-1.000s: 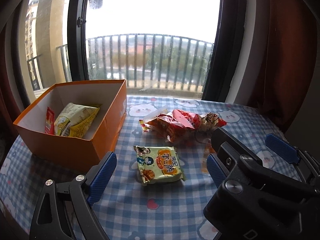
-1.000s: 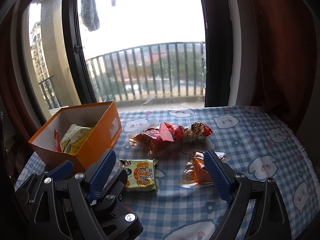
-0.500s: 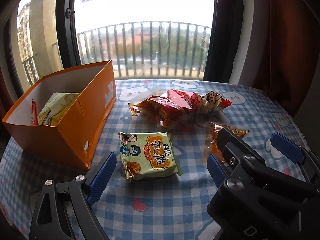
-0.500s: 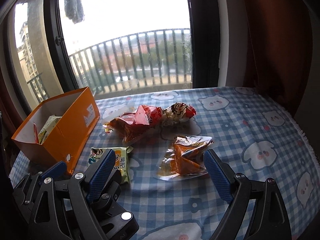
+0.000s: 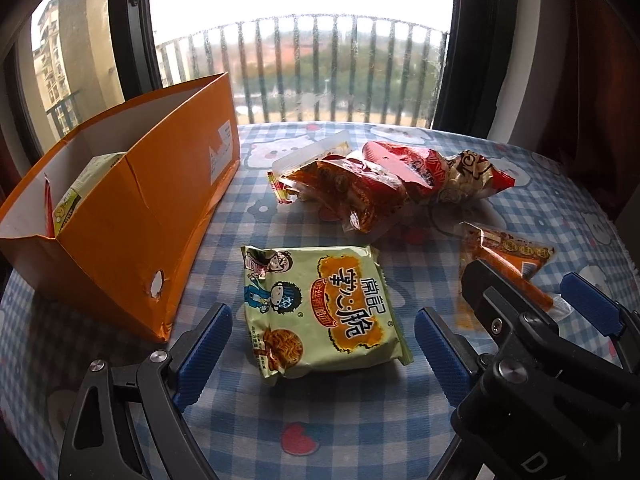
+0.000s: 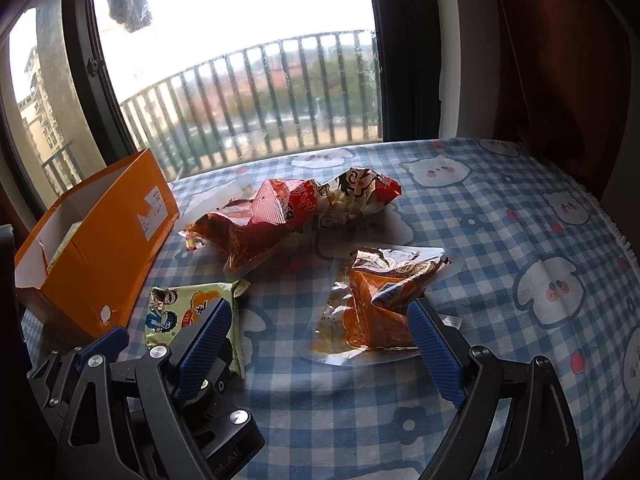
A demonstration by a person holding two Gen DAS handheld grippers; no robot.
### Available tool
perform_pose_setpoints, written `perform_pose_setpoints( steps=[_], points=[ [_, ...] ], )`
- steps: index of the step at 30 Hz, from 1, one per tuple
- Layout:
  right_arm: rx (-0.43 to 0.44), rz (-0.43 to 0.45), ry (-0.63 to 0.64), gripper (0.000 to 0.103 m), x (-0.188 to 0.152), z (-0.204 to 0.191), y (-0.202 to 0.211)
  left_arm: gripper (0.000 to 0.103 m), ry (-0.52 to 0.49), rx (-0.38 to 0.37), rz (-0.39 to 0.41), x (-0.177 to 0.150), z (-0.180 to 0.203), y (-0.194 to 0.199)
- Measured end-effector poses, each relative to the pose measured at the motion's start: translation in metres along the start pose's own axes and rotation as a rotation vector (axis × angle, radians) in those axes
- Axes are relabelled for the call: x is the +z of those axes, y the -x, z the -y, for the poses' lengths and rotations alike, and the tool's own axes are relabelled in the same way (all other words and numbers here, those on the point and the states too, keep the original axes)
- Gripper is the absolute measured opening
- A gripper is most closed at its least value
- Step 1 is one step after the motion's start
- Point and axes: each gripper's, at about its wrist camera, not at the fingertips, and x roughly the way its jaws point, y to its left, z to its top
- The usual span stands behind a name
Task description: Organize snacks
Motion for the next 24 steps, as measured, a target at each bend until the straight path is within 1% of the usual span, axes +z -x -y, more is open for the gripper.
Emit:
perform_pose_setpoints(
  steps=[5, 9, 12, 15, 16, 18, 24],
  points=[
    [-0.003, -0.034, -0.004, 0.092, -0.002, -0.002, -0.017, 0.093, 0.012, -0.005, -0.044, 0.0, -0.002, -0.02],
    [0.003, -0.062, -0.02, 0.092, -0.003, -0.001, -0.028, 0.093, 0.022, -0.034, -0.049, -0.001, -0.004, -0.027],
    [-0.003, -0.042, -0.015, 0.092, -0.003, -0.002, -0.029, 0.092, 0.02, -0.041, -0.053, -0.001, -0.004, -0.031],
    [-0.011, -0.04, -0.004, 0.092, -0.002, -0.003, -0.032, 0.089, 0.022, -0.053, -0.051, -0.001, -0.004, -0.032],
    [-0.014, -0.04, -0.004, 0.092, -0.002, -0.003, -0.032, 0.087, 0.02, -0.059, -0.05, -0.001, -0.004, -0.033],
    [-0.014, -0.039, -0.007, 0.092, -0.002, -0.002, -0.032, 0.08, 0.018, -0.085, -0.063, -0.002, -0.004, -0.032],
    [-0.016, -0.051, -0.018, 0.092, -0.005, 0.002, -0.028, 0.077, -0.003, -0.083, -0.051, -0.004, -0.001, -0.025]
  ],
)
